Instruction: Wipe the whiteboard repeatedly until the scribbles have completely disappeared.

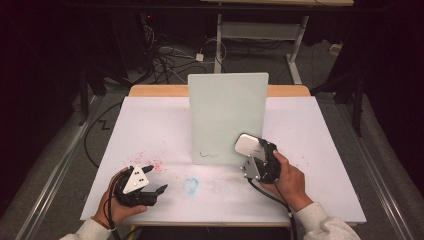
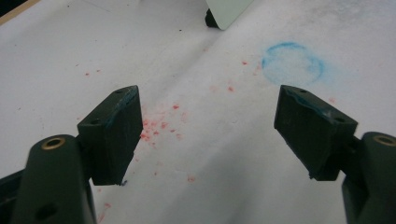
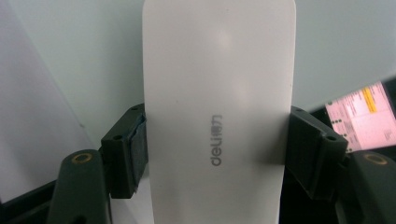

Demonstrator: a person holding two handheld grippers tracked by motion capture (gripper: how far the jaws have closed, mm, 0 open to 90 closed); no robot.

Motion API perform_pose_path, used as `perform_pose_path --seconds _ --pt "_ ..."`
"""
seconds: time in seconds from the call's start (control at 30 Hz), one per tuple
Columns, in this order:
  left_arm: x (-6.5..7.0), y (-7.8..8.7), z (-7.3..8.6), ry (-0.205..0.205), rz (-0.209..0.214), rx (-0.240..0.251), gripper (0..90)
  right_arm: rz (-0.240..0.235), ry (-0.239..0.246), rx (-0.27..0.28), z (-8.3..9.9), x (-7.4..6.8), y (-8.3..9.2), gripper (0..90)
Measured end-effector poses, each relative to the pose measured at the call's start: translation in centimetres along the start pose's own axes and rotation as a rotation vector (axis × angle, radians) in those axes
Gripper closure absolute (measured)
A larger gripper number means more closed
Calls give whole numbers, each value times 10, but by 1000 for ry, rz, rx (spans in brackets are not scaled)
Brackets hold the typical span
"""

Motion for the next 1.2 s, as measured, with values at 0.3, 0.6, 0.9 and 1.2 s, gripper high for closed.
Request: perform_pose_path --seconds 0.3,0.6,0.9,1.2 --pt "0 -1 -1 -6 3 1 230 -41 49 49 -36 -29 -5 310" --pt "0 1 0 -10 -2 0 230 -73 79 65 -57 -46 -7 311" --pt "-1 4 1 -7 -12 10 230 -38 -49 25 -26 -4 -3 311" --pt "-1 6 -1 -9 -23 26 231 17 -138 -16 3 27 1 311"
Point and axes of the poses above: each handheld gripper's, and its own axes: y roughly backward along the jaws, z roughly out of its underside, x roughly to its right, the point moved 4 cm from there along -y, roughly forward along the jaws, and after that the axes turned 3 degrees about -y, right-handed, at the moved point
